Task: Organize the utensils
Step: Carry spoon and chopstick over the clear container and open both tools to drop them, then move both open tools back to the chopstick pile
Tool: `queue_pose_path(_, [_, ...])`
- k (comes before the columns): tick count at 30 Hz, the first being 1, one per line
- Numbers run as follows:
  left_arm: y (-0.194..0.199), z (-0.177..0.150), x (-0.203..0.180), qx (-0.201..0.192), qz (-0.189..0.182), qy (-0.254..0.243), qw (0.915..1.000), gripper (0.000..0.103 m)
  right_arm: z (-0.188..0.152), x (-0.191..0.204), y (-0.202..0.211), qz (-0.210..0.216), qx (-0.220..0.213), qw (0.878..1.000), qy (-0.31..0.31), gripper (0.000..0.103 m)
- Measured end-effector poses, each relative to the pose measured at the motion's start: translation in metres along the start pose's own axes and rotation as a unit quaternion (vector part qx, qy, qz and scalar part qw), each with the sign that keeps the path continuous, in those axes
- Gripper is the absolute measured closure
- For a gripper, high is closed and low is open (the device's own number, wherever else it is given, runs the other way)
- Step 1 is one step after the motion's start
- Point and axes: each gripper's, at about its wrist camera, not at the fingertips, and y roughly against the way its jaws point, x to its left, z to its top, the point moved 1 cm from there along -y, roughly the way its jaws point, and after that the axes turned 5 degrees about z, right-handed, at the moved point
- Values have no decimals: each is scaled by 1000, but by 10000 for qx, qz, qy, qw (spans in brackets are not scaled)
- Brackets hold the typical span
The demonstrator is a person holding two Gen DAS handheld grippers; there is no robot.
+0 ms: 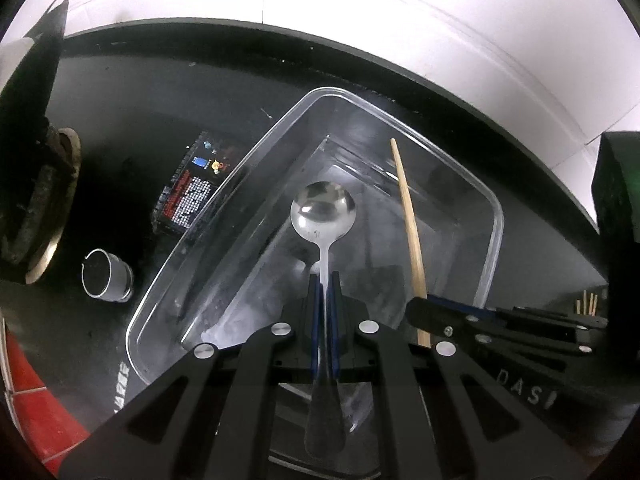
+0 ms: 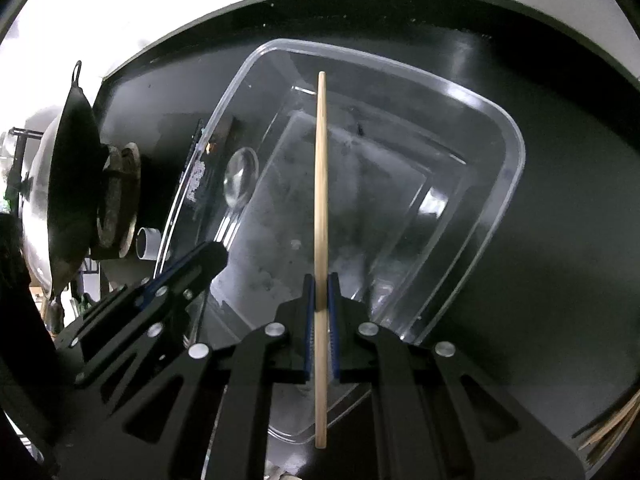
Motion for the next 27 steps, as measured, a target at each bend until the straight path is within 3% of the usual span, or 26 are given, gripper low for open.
queue_pose_path(3, [-8, 4, 2, 74, -46, 21, 10000, 100, 2, -4, 5, -144, -72, 9999, 63, 96])
queue_pose_path(4, [-9, 5, 4, 78, 47, 25, 10000, 95, 2, -8, 11, -157, -113, 9998, 53, 95])
queue_pose_path(6, [-5, 3, 8, 33, 119, 63, 9999, 70, 0, -20, 27, -291, -303, 9991, 44, 75])
queue_pose_path(7, [2, 2, 11, -84, 125, 110, 9998, 36, -4, -29, 42, -338, -476, 9983, 13, 41])
queue_pose_path(8, [11, -1, 12, -253, 161, 134, 9995, 20, -10, -39, 60, -381, -733, 9966, 0, 31])
queue_pose_path(12, [31, -19, 12, -391, 311, 69, 9987, 19, -38, -59, 104, -393, -986, 9942, 168, 31])
queue_pose_path(18, [70, -72, -19, -513, 326, -48, 9981, 19, -120, -93, 180, -915, -1657, 9811, 401, 31])
queue_pose_path(23, [94, -119, -94, -386, -19, -430, 9983, 19, -194, -155, 236, -1547, -1965, 9680, 184, 31])
queue_pose_path(27, [108, -150, -169, -359, -296, -917, 9947, 19, -245, -202, 266, -1763, -2054, 9626, -91, 31])
